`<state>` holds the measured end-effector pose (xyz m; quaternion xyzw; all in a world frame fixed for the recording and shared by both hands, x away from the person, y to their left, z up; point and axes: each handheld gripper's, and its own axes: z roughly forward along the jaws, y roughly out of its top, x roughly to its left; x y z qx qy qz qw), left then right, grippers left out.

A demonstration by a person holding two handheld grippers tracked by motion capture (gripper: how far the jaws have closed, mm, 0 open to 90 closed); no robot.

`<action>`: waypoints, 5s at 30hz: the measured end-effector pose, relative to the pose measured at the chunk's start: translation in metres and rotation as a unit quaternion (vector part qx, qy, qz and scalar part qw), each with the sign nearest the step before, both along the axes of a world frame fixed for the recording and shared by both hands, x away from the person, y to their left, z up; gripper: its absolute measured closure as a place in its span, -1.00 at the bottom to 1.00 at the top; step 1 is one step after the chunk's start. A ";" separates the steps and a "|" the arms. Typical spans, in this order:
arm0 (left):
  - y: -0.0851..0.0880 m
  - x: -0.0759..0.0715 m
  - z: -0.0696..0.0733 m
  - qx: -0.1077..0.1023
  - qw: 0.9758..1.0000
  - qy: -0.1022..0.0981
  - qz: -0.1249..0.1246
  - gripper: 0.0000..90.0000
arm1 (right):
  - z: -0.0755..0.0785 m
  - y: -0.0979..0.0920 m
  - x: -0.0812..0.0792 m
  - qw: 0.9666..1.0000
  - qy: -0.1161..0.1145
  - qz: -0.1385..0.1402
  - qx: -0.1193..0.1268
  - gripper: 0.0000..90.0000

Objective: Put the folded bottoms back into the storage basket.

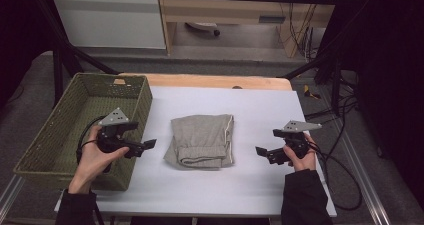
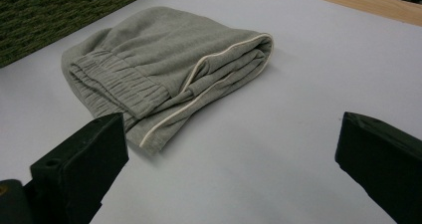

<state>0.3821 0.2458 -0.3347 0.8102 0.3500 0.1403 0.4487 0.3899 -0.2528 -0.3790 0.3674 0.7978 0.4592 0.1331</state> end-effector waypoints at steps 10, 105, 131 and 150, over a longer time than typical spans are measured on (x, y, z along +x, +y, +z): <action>-0.014 -0.006 0.003 0.001 1.000 -0.004 -0.006 -0.86 | -0.001 0.001 0.001 1.000 0.000 0.003 -0.003 -0.98; -0.097 0.078 -0.103 0.079 0.984 0.122 0.099 0.39 | -0.006 0.008 0.003 1.000 0.010 0.007 -0.011 -0.98; -0.100 0.079 -0.104 0.083 0.985 0.127 0.085 0.66 | -0.010 0.047 0.021 0.999 0.012 -0.014 -0.051 -0.99; -0.099 0.081 -0.104 0.082 0.984 0.133 0.080 0.66 | -0.030 0.093 0.065 0.994 0.036 -0.071 -0.071 -0.93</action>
